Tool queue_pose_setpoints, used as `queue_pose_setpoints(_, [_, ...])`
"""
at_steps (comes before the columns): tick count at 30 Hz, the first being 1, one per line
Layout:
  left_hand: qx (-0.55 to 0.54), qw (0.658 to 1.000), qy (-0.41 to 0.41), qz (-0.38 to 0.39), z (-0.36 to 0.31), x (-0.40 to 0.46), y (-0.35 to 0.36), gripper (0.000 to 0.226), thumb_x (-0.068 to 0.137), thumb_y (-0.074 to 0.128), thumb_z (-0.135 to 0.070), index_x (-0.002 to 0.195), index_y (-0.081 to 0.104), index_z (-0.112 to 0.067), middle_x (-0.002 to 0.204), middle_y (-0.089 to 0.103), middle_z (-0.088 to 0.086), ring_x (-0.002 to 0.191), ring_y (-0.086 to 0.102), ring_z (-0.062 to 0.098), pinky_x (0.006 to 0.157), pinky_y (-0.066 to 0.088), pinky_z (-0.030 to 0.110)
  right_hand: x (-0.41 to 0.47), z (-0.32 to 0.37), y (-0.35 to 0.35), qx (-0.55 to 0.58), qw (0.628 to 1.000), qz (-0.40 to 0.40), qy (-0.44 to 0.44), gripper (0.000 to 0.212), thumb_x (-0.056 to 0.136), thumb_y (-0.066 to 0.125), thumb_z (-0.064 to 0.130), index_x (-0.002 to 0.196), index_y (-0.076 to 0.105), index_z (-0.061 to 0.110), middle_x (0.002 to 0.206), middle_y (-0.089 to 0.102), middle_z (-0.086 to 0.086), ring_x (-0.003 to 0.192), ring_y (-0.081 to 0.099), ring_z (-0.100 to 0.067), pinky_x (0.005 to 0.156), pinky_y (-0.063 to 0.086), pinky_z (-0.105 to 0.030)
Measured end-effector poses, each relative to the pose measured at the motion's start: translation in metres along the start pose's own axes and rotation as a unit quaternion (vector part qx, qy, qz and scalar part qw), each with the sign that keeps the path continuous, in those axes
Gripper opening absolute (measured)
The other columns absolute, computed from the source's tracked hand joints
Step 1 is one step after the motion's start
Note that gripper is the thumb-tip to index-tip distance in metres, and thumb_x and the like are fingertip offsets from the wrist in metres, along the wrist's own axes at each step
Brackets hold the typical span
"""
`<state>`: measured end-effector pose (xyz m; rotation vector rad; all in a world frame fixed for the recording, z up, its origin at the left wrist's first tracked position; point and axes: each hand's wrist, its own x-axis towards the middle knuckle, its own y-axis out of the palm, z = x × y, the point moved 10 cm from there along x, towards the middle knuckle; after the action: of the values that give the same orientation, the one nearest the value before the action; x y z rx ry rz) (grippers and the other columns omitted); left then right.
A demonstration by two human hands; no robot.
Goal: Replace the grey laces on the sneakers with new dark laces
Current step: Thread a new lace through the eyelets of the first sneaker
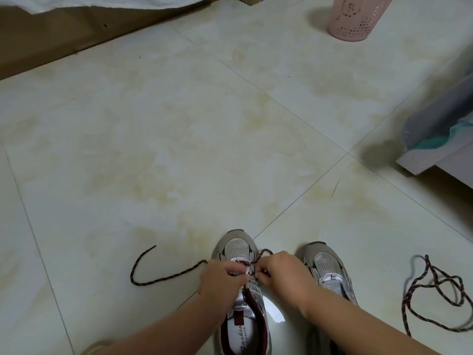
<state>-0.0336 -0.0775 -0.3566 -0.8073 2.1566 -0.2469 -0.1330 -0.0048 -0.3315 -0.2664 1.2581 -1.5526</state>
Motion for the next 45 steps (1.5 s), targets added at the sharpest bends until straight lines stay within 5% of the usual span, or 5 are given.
queue_pose_setpoints(21, [0.342,0.922,0.179,-0.038,-0.041,-0.005,0.008,0.021,0.088,0.052,-0.034,0.101,0.068,-0.033,0.094,0.036,-0.011,0.107,0.041,0.012,0.078,0.023,0.023,0.008,-0.009,0.001,0.092,0.991,0.033,0.091,0.023,0.083,0.06,0.019,0.062,0.051,0.025,0.092,0.062,-0.006,0.086,0.052,-0.019,0.068,0.032,-0.025])
queue_pose_setpoints(26, [0.257,0.946,0.195,-0.031,-0.04,-0.001,0.006,0.014,0.081,0.057,-0.016,0.075,0.07,-0.017,0.083,0.049,-0.005,0.089,0.051,0.016,0.075,0.038,0.025,-0.006,-0.001,-0.012,0.02,0.993,-0.05,0.1,0.034,0.088,0.05,0.042,0.114,0.05,0.021,0.114,0.05,-0.001,0.114,0.043,-0.022,0.089,0.036,-0.032])
queue_pose_setpoints(34, [0.159,0.96,0.219,0.07,-0.069,-0.001,-0.019,0.037,0.078,0.061,0.001,0.054,0.049,-0.025,0.069,0.058,-0.007,0.07,0.056,0.01,0.068,0.047,0.019,-0.028,-0.003,0.015,0.137,0.979,0.024,0.149,0.019,0.087,0.048,0.019,0.105,0.042,0.016,0.113,0.061,-0.01,0.104,0.056,-0.029,0.075,0.039,-0.029])
queue_pose_setpoints(41, [-0.363,0.908,0.113,0.175,-0.125,-0.029,-0.089,0.027,0.093,0.036,0.0,0.067,0.041,-0.008,0.06,0.057,0.006,0.052,0.06,0.018,0.06,0.056,0.03,-0.026,0.0,0.017,0.127,0.981,0.019,0.145,0.024,0.086,0.051,0.02,0.108,0.044,0.015,0.112,0.062,-0.01,0.103,0.058,-0.028,0.082,0.045,-0.031])
queue_pose_setpoints(45, [-0.144,0.97,0.185,0.066,-0.123,-0.023,-0.1,0.023,0.092,0.046,-0.003,0.072,0.044,-0.014,0.05,0.043,-0.008,0.042,0.034,0.007,0.043,0.032,0.019,-0.024,-0.001,0.019,0.143,0.979,0.027,0.143,0.019,0.086,0.053,0.022,0.094,0.036,0.02,0.101,0.059,-0.006,0.093,0.056,-0.024,0.07,0.037,-0.025])
